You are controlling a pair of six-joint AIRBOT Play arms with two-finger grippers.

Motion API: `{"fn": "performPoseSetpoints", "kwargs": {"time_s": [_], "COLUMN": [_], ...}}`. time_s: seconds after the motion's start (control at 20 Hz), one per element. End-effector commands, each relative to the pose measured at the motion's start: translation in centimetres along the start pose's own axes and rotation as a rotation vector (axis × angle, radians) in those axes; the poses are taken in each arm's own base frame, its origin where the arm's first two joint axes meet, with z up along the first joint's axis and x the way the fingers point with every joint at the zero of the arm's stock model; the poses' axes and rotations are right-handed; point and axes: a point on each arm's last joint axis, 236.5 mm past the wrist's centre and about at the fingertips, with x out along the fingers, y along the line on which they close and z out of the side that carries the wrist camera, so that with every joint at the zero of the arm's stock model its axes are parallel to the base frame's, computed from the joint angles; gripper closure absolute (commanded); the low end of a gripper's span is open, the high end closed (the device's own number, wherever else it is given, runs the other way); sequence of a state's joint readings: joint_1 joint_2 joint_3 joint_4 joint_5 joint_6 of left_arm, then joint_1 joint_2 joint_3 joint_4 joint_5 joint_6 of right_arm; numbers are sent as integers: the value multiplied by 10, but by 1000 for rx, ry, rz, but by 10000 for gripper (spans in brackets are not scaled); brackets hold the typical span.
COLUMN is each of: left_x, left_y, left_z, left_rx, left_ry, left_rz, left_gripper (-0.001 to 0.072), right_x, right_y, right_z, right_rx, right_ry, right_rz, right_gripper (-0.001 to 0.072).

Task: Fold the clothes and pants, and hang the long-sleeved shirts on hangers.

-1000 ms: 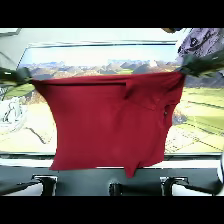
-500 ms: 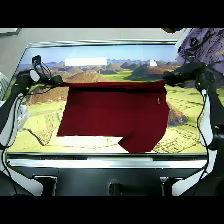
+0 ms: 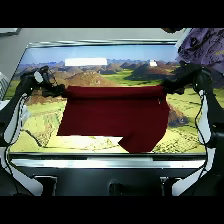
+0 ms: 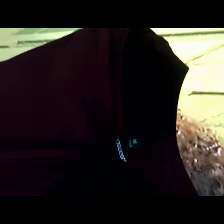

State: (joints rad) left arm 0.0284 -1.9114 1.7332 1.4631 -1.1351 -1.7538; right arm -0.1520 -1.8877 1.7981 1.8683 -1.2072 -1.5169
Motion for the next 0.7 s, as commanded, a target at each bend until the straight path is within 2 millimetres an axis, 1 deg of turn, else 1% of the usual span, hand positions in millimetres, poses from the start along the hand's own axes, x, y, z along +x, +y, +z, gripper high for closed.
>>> {"fn": "performPoseSetpoints", "kwargs": {"time_s": [0.0, 0.15, 0.3, 0.45, 0.65], "left_x": [-2, -3, 0, 9, 19], "left_y": [5, 2, -4, -19, -45], "left_z": [-33, -40, -49, -62, -67], "left_rx": [3, -4, -16, -21, -48], "left_ry": [139, 172, 211, 272, 302], "left_rz": [24, 10, -15, -86, -197], "left_gripper": [691, 690, 690, 688, 687], "right_x": [-1, -1, -2, 2, 18], "right_y": [-7, -11, -21, -25, -29], "right_z": [-26, -30, -29, -26, -33], "right_rx": [10, 5, -7, -11, 1], "right_ry": [110, 126, 124, 114, 148], "right_rz": [-28, -47, -87, -101, -98], "right_gripper": [685, 685, 684, 683, 683]}}
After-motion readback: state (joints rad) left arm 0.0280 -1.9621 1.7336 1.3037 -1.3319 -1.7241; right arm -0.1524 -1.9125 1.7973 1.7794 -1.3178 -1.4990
